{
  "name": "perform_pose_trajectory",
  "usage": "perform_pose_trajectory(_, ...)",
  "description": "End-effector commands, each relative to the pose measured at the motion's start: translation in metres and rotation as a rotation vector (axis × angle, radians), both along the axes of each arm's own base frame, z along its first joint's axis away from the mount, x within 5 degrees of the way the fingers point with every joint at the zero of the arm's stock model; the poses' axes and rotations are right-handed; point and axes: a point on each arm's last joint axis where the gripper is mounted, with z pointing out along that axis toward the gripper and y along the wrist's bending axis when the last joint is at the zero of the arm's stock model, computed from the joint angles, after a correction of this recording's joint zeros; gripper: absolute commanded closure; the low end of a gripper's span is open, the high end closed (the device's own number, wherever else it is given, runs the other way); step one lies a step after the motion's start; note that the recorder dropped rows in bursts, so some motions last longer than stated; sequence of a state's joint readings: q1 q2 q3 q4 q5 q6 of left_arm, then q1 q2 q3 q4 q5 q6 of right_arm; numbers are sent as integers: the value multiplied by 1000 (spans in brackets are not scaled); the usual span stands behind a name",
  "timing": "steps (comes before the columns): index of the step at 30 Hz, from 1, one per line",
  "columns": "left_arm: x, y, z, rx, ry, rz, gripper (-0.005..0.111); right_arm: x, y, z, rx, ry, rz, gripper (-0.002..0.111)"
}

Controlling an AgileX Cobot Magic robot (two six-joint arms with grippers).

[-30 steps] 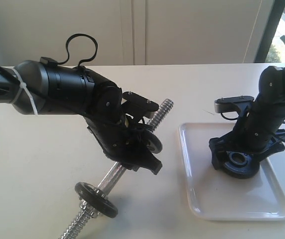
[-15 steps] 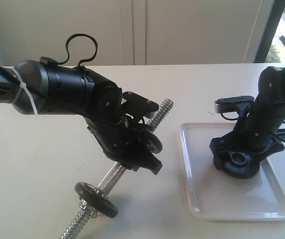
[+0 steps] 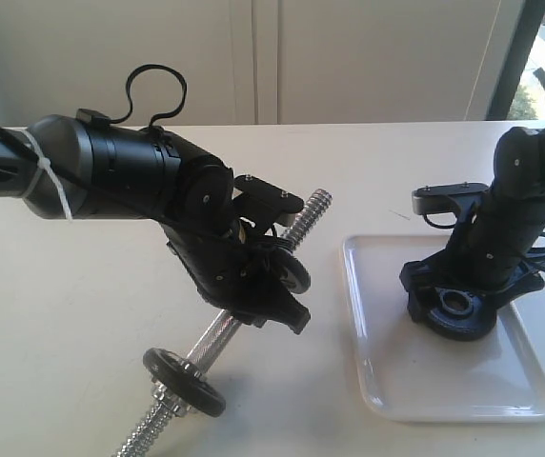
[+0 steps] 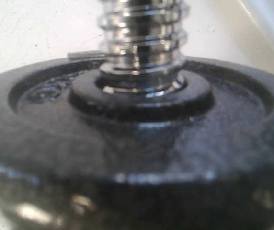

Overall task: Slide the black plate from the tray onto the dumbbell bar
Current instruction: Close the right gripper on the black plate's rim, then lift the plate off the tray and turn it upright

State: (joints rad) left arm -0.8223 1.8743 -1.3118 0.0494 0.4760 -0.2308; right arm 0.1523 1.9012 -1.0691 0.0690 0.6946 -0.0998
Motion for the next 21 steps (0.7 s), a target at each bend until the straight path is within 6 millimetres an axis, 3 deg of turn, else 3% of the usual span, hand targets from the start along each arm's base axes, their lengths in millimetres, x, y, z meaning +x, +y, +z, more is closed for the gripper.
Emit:
perform_pose_trajectory(1,-2,-3,32,-97,-63,11,107,-1,0,3,7,7,-14,108)
perform_pose_trajectory(13,-3,-2,31,-91,-52,12,107,5,6,90,112,-283,-14,108)
perform_pose_trajectory(21,-3,-2,31,-87,-49,12,107,13,16,114,223,-373,10,108)
